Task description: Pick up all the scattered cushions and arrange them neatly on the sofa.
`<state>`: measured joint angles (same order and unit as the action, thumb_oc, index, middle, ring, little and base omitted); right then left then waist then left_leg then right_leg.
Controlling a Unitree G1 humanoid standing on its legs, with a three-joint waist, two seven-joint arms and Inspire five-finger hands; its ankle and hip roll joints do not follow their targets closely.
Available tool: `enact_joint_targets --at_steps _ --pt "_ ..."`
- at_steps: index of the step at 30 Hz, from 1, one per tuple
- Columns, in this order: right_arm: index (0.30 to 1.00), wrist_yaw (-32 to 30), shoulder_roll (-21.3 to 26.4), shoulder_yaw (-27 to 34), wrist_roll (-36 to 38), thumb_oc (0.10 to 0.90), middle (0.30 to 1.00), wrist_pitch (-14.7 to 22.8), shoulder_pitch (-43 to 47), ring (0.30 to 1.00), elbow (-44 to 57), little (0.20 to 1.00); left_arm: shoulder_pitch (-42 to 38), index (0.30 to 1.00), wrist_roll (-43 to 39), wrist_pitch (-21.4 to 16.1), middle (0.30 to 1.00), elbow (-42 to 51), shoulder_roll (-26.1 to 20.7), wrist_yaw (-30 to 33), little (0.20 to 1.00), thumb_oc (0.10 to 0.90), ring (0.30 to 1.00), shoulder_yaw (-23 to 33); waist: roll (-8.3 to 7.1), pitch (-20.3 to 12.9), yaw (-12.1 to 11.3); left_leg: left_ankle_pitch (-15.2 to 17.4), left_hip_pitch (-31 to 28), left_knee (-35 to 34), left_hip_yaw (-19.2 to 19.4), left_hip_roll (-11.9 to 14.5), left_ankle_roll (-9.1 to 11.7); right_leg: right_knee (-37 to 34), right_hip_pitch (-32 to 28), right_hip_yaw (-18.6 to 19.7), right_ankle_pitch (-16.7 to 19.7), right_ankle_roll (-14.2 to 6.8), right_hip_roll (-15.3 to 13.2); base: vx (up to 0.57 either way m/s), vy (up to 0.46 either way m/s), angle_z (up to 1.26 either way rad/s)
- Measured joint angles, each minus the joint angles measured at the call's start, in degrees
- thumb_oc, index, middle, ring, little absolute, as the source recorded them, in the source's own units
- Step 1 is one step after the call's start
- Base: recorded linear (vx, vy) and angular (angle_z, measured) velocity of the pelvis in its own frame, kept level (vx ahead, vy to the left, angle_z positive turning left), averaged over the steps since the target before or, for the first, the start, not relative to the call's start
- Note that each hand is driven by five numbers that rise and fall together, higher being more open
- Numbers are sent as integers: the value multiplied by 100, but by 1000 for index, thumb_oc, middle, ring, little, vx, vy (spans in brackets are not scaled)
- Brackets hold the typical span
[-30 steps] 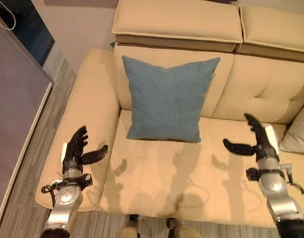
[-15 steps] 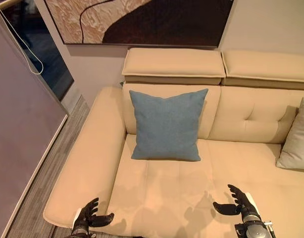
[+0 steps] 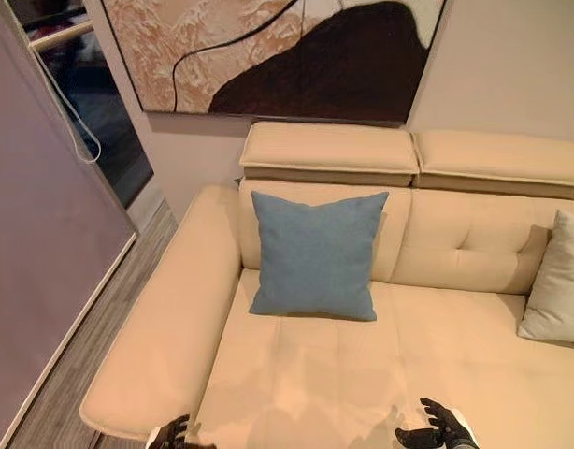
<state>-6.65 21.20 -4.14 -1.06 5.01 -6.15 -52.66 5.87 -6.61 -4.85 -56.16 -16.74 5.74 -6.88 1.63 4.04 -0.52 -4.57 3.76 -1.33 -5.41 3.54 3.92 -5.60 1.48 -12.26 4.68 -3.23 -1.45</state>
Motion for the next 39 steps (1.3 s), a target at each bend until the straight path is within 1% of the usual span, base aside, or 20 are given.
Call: enact_joint_targets --at_steps 1,3,4,6,8,9,14,18,21,23,24,25,27,28,30,31,32,33,37,39 --pt "900 -4 4 0 5 800 900 -8 118 900 -100 900 -122 900 0 -1 900 3 25 4 900 800 900 0 2 87 0 -54 180 182 -5 -21 78 22 68 -12 -1 60 -23 -183 7 28" --pt "900 -8 -3 -17 8 800 900 -36 263 900 -97 900 -299 900 0 -2 900 -4 26 9 900 800 900 33 -123 269 -18 -284 334 201 47 -76 433 -19 224 -54 173 416 -128 -132 38 4" --pt "900 -22 -24 -44 11 800 900 -31 372 900 -78 900 -354 900 1 4 900 -65 33 13 900 800 900 65 -272 370 1 -95 360 501 120 -165 395 -17 247 -69 250 550 -274 -97 52 -9" --pt "900 -43 -68 -46 14 800 900 -6 379 900 -8 900 -345 900 1 4 900 -216 48 4 900 800 900 71 -487 401 110 430 226 1416 328 -209 283 -17 176 -115 268 568 -477 -75 58 13" --pt "900 -116 -28 -42 14 800 900 0 403 900 -50 900 -320 900 2 2 900 -248 105 9 900 800 900 73 -451 378 255 745 -90 1777 346 -28 243 -13 127 -150 216 495 -459 -73 103 32" --pt "900 -120 -8 -41 15 800 900 -8 390 900 -62 900 -324 900 1 2 900 -246 132 7 900 800 900 70 -396 339 280 715 -239 1700 345 19 220 0 148 -155 209 482 -450 -130 251 25" --pt "900 -114 -4 -96 6 800 900 -46 478 900 -321 900 -456 900 9 0 900 -277 428 30 900 800 900 -43 -176 249 453 938 -1013 -53 500 107 48 31 471 -155 563 155 -381 -115 181 6" --pt "900 -129 -391 -116 -22 800 900 -61 447 900 -616 900 -472 900 121 -4 900 -440 357 130 900 800 900 -158 -586 129 431 774 -925 -171 550 -558 -287 33 768 101 881 -214 -1016 -206 173 -10" --pt "900 -121 -573 -275 -81 800 900 -72 418 900 -764 900 -347 900 121 2 900 -491 211 181 900 800 900 -125 -675 153 405 765 -747 -10 698 -819 -441 112 963 193 795 -526 -1264 -256 118 -17" --pt "900 -115 -708 -290 -89 800 900 -85 411 900 -799 900 -386 900 120 2 900 -535 29 223 900 800 900 -111 -847 231 398 923 -519 362 758 -928 -531 361 1156 371 976 -505 -1397 -235 97 -4" --pt "900 -112 -765 -332 -90 800 900 -105 403 900 -816 900 -396 900 123 4 900 -645 -100 254 900 800 900 -88 -940 262 297 965 -425 585 889 -1040 -611 189 1123 522 795 -521 -1401 -271 97 -26" --pt "900 -115 -746 -334 -91 800 900 -113 439 900 -879 900 -385 900 121 8 900 -669 -118 275 900 800 900 -92 -865 255 199 921 -382 583 950 -879 -688 170 1092 511 592 -614 -1324 -191 64 -31" --pt "900 -145 -688 -323 -80 800 900 -141 533 900 -1040 900 -397 900 129 7 900 -656 -119 288 900 800 900 26 -575 325 61 875 -427 394 1006 -501 -684 1703 1468 422 57 -478 -951 -100 8 -18" --pt "900 -144 -631 -332 -86 800 900 -137 563 900 -1038 900 -403 900 128 6 900 -640 -138 293 900 800 900 39 -494 325 -4 825 -474 333 988 -330 -620 2444 1522 297 -298 -556 -775 -86 -5 -8" --pt "900 -143 -579 -332 -86 800 900 -138 605 900 -1049 900 -390 900 153 7 900 -664 -216 287 900 800 900 39 -524 295 -106 778 -481 284 999 -241 -615 3134 1413 167 -909 -577 -726 -101 -59 -5" --pt "900 -151 -544 -330 -87 800 900 -139 628 900 -1027 900 -366 900 212 18 900 -697 -183 290 900 800 900 33 -553 260 -166 754 -494 248 1047 -194 -592 3117 1167 153 -1170 -577 -683 -120 -77 -29" --pt "900 -156 -525 -353 -87 800 900 -135 678 900 -1001 900 -351 900 223 20 900 -869 -152 292 900 800 900 44 -614 202 -290 712 -587 208 1106 -195 -523 2026 475 84 -1259 -548 -650 -76 -57 -41" --pt "900 -162 -515 -394 -87 800 900 -123 778 900 -1011 900 -354 900 222 27 900 -933 -101 290 900 800 900 39 -669 152 -299 713 -595 205 1098 -243 -500 1483 227 149 -1051 -93 -530 -30 -53 -41" --pt "900 -176 -456 -396 -75 800 900 -97 863 900 -1083 900 -336 900 221 22 900 -956 265 259 900 800 900 32 -407 -18 -294 597 -643 87 1072 -44 -368 431 -259 182 -474 23 -215 -28 -48 -16" --pt "900 -176 -457 -395 -49 800 900 -106 866 900 -1216 900 -399 900 223 23 900 -956 321 238 900 800 900 8 -392 -76 -265 589 -643 82 1017 -11 -355 283 -347 168 -413 66 -150 -9 -22 8"
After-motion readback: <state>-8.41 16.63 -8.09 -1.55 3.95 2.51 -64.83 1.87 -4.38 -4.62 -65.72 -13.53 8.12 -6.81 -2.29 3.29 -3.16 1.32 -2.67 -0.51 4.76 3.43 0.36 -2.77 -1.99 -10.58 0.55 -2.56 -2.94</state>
